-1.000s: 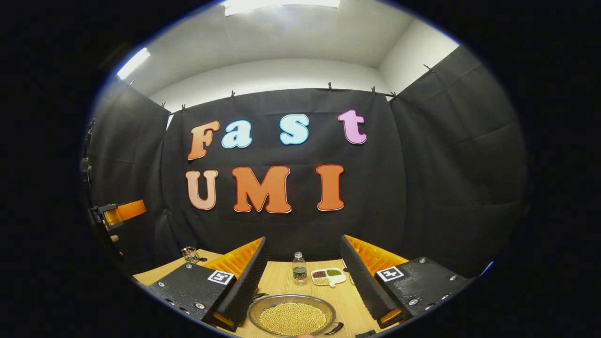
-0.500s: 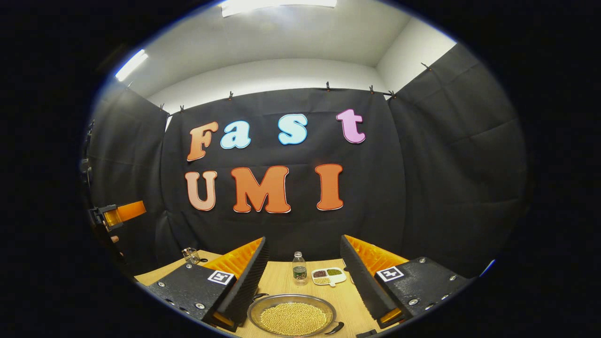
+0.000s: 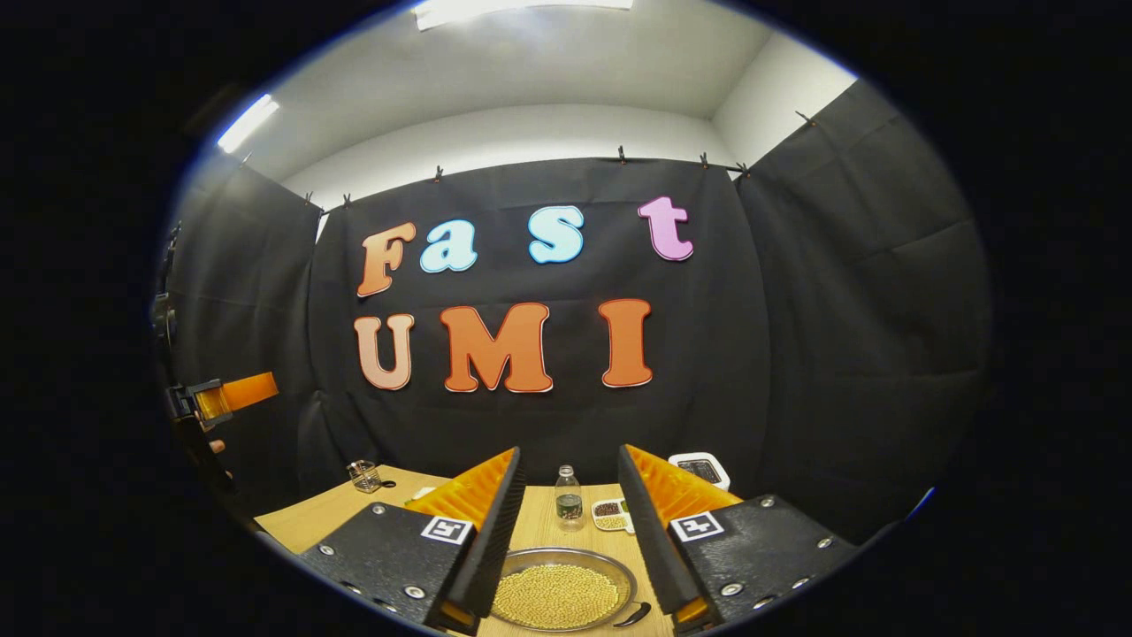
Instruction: First push the handle of the pot to place it horizontally, then grasp the pot with both hands and set it on the induction cooktop.
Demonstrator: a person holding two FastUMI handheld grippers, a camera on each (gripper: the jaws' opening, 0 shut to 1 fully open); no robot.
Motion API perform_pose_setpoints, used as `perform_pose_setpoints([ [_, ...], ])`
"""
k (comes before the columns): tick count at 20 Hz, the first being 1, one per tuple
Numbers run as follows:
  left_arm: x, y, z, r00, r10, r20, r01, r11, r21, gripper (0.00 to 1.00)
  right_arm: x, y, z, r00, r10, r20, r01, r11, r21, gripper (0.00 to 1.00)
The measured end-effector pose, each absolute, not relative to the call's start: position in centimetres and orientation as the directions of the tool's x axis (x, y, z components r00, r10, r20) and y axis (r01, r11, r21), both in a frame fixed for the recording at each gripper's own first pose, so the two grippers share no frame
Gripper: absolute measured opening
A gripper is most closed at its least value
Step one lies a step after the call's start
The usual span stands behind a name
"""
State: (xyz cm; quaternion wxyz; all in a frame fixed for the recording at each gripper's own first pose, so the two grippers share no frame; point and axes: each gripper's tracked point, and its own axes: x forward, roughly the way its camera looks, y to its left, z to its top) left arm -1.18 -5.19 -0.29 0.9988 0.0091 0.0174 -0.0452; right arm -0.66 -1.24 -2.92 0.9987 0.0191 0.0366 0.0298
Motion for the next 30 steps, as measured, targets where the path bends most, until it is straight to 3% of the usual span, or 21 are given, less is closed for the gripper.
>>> perform_pose_setpoints([
  [2, -1.1, -5.1, -0.1, 0.996, -0.086, -0.031, 0.087, 0.996, 0.024, 0.97, -0.6, -1.1, -3.3, 0.994, 0.067, -0.082, -0.062, 0.996, 0.057, 0.58],
  [5, -1.3, -5.2, 0.1, 0.996, -0.089, -0.021, 0.089, 0.996, 0.029, 0.97, -0.6, -1.2, -4.0, 0.993, 0.072, -0.097, -0.067, 0.996, 0.052, 0.37],
  [6, -1.3, -5.3, 0.1, 0.996, -0.090, -0.020, 0.091, 0.995, 0.030, 0.97, -0.6, -1.3, -4.3, 0.992, 0.070, -0.102, -0.065, 0.997, 0.048, 0.38],
  [7, -1.4, -5.4, 0.1, 0.996, -0.090, -0.020, 0.091, 0.995, 0.032, 0.97, -0.6, -1.3, -4.6, 0.992, 0.068, -0.107, -0.063, 0.997, 0.044, 0.26],
  [13, -1.2, -5.8, -0.9, 0.995, -0.093, -0.043, 0.094, 0.995, 0.038, 0.97, -0.5, -1.3, -6.8, 0.985, 0.088, -0.151, -0.081, 0.995, 0.057, 0.01],
  [30, -1.1, -7.0, -1.9, 0.991, -0.115, -0.069, 0.118, 0.992, 0.042, 0.97, -3.0, -3.5, -17.1, 0.953, 0.057, -0.297, -0.042, 0.997, 0.057, 0.00],
])
